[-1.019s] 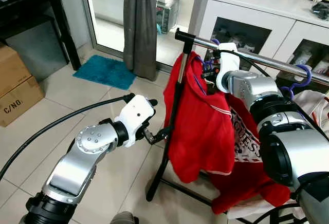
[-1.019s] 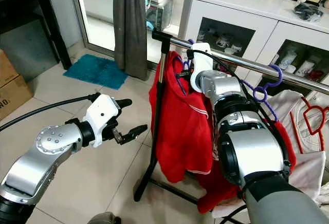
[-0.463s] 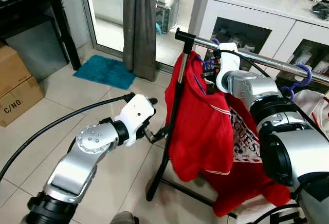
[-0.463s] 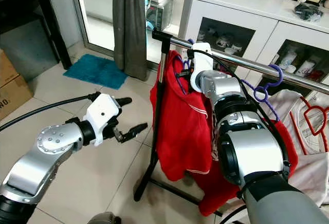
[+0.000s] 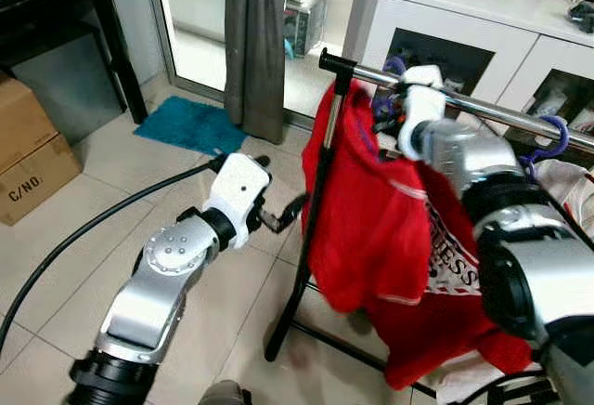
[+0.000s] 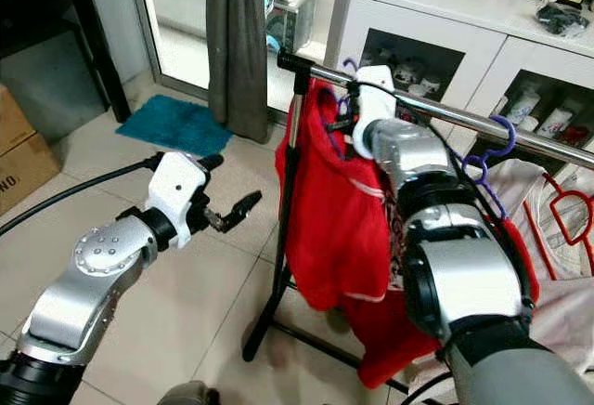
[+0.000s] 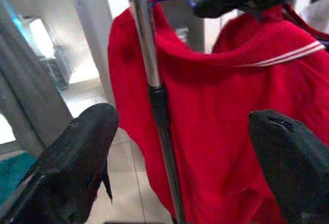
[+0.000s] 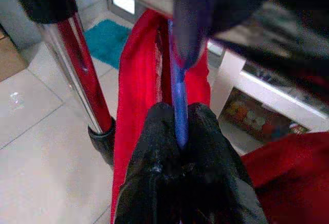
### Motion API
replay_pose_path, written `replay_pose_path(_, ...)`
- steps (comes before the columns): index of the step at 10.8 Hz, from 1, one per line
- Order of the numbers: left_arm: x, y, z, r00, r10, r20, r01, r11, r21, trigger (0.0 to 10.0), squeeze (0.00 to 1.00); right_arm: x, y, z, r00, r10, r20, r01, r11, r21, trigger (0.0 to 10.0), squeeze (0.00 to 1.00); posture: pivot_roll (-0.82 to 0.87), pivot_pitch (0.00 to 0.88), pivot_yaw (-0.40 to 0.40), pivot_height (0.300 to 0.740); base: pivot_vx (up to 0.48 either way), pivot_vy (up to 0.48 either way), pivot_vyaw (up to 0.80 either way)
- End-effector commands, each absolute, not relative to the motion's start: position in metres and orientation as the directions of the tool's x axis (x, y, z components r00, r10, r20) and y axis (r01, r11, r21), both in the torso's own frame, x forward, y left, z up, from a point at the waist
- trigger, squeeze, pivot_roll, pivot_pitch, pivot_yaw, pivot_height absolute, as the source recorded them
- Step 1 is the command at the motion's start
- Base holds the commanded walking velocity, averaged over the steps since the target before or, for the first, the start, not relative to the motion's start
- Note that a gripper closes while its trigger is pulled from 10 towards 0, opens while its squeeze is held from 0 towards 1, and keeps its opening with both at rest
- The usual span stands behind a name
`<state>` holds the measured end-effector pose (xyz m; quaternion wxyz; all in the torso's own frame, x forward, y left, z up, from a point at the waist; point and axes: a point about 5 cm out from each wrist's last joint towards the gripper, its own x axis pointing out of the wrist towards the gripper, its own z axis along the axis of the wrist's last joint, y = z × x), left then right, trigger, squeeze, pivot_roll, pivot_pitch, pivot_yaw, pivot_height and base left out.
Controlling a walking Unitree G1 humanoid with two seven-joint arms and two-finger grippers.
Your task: Hang hanger
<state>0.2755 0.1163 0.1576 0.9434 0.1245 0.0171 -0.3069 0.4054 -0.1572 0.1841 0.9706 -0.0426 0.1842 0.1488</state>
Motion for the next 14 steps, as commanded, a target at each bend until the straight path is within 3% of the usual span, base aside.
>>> replay_pose_path(1, 0.275, 0.118, 0.155, 0.829, -0.547, -0.117, 0.559, 0.799, 0.223, 10.0, 0.0, 0.408, -0.165, 0.205, 0.921, 0.273, -0.278, -0.296, 0.954, -0.043, 0.0, 0.0, 0.13, 0.0, -0.086, 0.74, 0.0, 0.0, 0.0)
replay_pose_path(7, 0.269, 0.114, 0.15, 0.823, -0.559, -0.099, 0.562, 0.777, 0.284, 10.0, 0.0, 0.366, -0.174, 0.182, 0.884, 0.35, -0.312, -0.383, 0.922, -0.053, 0.0, 0.0, 0.12, 0.0, -0.09, 0.74, 0.0, 0.0, 0.0)
replay_pose_path(10, 0.268, 0.112, 0.144, 0.82, -0.557, -0.129, 0.57, 0.777, 0.268, 10.0, 0.0, 0.344, -0.181, 0.166, 0.926, 0.255, -0.278, -0.303, 0.942, -0.144, 0.0, 0.0, 0.12, 0.0, -0.09, 0.74, 0.0, 0.0, 0.0)
replay_pose_path(14, 0.268, 0.117, 0.142, 0.87, -0.477, -0.121, 0.492, 0.843, 0.216, 10.0, 0.0, 0.312, -0.186, 0.152, 0.95, 0.185, -0.25, -0.22, 0.968, -0.119, 0.0, 0.0, 0.11, 0.042, -0.11, 0.74, 0.0, 0.0, 0.0)
